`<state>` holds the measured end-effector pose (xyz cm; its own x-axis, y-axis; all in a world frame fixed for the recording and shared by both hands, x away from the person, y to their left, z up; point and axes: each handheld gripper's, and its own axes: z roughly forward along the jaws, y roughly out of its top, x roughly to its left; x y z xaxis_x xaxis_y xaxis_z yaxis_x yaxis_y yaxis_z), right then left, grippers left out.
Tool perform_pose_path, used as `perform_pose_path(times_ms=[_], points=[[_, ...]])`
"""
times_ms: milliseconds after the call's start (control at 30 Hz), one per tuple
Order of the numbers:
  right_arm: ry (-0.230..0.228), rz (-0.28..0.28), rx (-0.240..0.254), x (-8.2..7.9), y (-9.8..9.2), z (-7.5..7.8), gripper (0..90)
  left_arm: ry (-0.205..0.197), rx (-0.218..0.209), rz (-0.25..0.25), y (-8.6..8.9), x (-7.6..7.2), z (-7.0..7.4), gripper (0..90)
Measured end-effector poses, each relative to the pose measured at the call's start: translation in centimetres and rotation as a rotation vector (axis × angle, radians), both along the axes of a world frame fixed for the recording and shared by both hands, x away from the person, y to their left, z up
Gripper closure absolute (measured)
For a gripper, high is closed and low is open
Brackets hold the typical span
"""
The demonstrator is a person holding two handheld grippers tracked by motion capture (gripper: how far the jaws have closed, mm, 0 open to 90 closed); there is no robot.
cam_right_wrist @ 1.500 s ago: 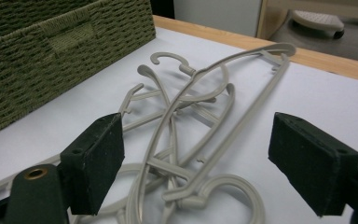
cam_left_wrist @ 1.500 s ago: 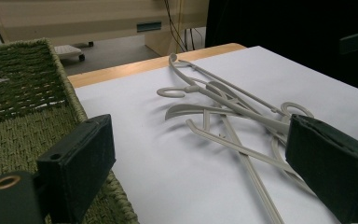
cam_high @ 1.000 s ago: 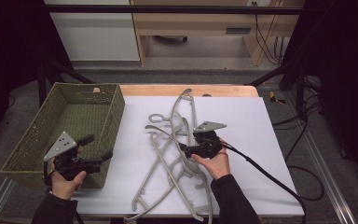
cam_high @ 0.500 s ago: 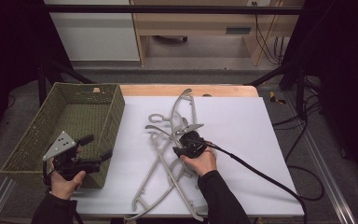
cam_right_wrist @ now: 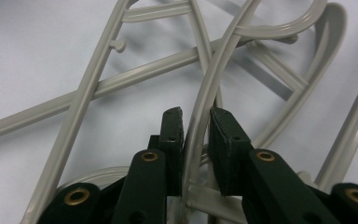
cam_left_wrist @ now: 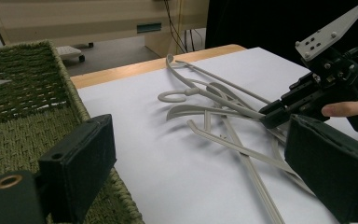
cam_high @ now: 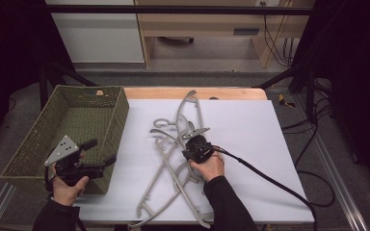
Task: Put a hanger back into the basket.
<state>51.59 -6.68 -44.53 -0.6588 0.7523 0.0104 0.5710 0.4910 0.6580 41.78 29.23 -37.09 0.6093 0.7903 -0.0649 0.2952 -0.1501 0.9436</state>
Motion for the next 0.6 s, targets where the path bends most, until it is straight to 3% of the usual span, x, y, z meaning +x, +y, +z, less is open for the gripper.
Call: perform_pose_path(times_ms=[333,600], points=[[-0.028,-0.063,-0.04,-0.1,-0.8,0.8,81.4,-0.001,0.0,0.0,0.0,0.0,0.0,8.6],[-0.06,-0.053,-0.01,-0.2,-1.7,1.8,82.3,-0.001,0.001,0.0,0.0,0.0,0.0,8.7]])
